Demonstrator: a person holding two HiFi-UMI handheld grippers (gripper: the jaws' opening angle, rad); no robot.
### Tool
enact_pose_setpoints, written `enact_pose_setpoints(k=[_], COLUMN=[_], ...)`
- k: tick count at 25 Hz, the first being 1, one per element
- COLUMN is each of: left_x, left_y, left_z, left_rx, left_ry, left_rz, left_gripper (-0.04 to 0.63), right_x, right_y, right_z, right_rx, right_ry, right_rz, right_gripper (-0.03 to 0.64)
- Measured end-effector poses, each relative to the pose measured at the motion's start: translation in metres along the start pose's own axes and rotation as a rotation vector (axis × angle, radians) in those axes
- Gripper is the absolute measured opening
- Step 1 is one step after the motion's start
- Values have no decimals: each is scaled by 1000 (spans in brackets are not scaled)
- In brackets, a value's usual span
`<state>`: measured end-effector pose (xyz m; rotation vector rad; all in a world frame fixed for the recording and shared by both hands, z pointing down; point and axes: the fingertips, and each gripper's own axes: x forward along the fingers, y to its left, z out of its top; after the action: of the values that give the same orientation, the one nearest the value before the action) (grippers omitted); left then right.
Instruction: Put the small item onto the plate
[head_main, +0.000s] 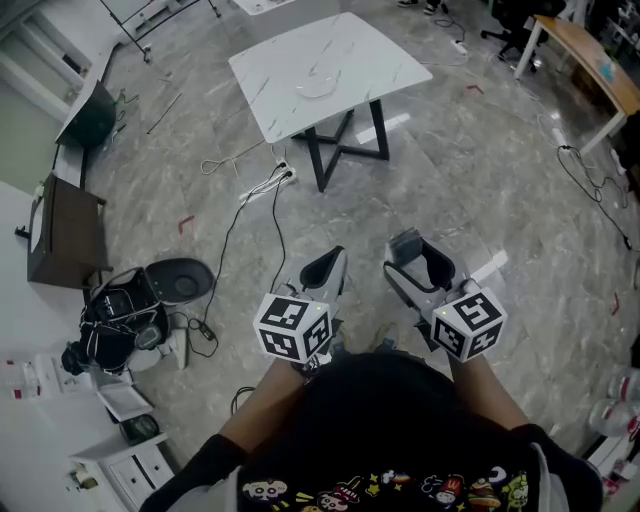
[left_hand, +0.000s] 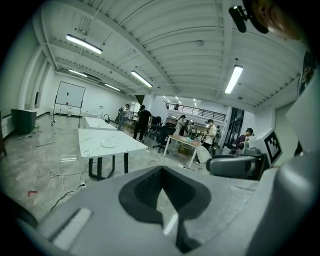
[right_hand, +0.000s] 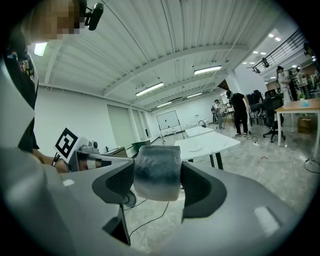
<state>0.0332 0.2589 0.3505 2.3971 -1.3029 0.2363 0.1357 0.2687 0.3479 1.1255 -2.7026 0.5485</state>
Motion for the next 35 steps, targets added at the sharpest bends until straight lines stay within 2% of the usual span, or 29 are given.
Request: enact_pose_setpoints(k=[8, 16, 25, 35], left_x=[18, 11, 17, 18], left_y=[-33, -50, -82, -82], left_z=[-10, -11, -19, -25], left_rx=[-19, 16, 42, 38], left_ry=[-3, 21, 26, 30], left_rz=[67, 117, 75, 54], left_gripper=[0, 0, 0, 0], right_x=[-16, -35, -63, -65], right_y=[-30, -43, -45, -42], right_z=[4, 0, -17, -22], right_rx=[-4, 11, 40, 23], right_ry=[-29, -59, -71, -58], right_rz=[64, 76, 52, 38], right_gripper=[319, 319, 319, 319])
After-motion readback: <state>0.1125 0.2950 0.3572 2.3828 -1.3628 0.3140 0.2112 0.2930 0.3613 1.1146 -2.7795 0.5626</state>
